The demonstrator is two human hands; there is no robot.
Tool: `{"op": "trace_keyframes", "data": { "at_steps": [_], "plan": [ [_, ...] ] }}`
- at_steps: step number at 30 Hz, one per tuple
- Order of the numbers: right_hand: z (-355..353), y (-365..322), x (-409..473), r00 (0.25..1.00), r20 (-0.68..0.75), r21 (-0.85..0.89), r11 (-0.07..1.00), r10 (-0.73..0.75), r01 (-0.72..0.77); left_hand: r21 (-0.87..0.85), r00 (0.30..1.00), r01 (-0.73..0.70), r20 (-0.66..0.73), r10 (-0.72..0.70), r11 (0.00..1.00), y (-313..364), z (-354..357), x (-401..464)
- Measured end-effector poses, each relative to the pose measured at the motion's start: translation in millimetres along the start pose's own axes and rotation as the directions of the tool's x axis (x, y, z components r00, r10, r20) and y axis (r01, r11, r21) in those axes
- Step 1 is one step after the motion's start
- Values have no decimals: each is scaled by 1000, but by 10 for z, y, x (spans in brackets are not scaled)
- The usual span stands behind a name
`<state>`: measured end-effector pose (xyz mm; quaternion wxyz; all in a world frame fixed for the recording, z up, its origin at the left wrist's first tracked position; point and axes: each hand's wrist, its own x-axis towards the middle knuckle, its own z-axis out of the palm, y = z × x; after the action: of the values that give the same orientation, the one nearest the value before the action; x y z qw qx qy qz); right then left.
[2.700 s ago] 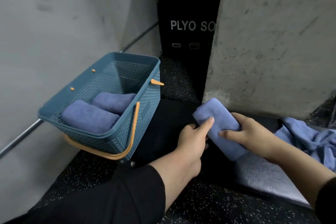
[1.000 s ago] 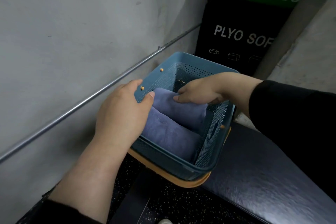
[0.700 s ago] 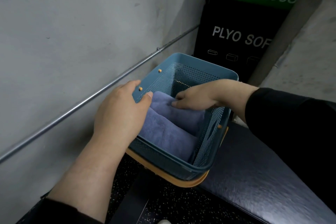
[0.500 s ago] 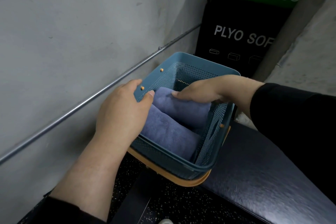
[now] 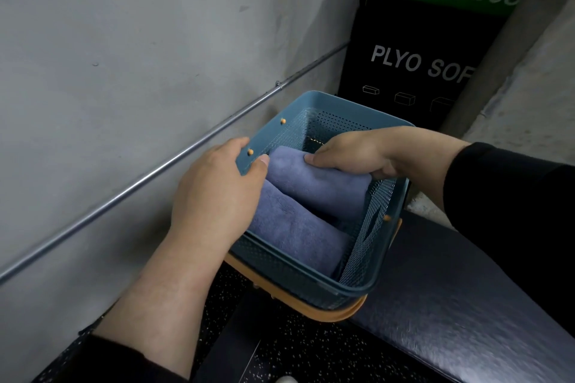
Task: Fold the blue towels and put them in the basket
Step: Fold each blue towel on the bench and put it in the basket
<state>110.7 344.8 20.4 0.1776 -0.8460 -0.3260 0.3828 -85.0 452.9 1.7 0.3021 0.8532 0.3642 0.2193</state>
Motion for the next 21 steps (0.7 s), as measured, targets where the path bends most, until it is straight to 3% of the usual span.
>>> {"op": "trace_keyframes", "data": {
  "at_steps": [2,6,14,21],
  "plan": [
    [31,1,-14,1000,21,-87,996,-16,18,-1,1000,-4,2,4,1000,-7,3,5],
    [118,-67,-56,998,21,-430,901,-51,55,-13,1000,1,5,-1,1000,-14,1,14],
    [58,-69,-29,999,25,-299,953,-45,51,-21,1000,8,-12,-9,1000,-4,-8,20],
    [22,-80,35,996,-76,-326,945,-47,20,16,999,-23,-46,24,1000,57,-45,-12]
  ]
}}
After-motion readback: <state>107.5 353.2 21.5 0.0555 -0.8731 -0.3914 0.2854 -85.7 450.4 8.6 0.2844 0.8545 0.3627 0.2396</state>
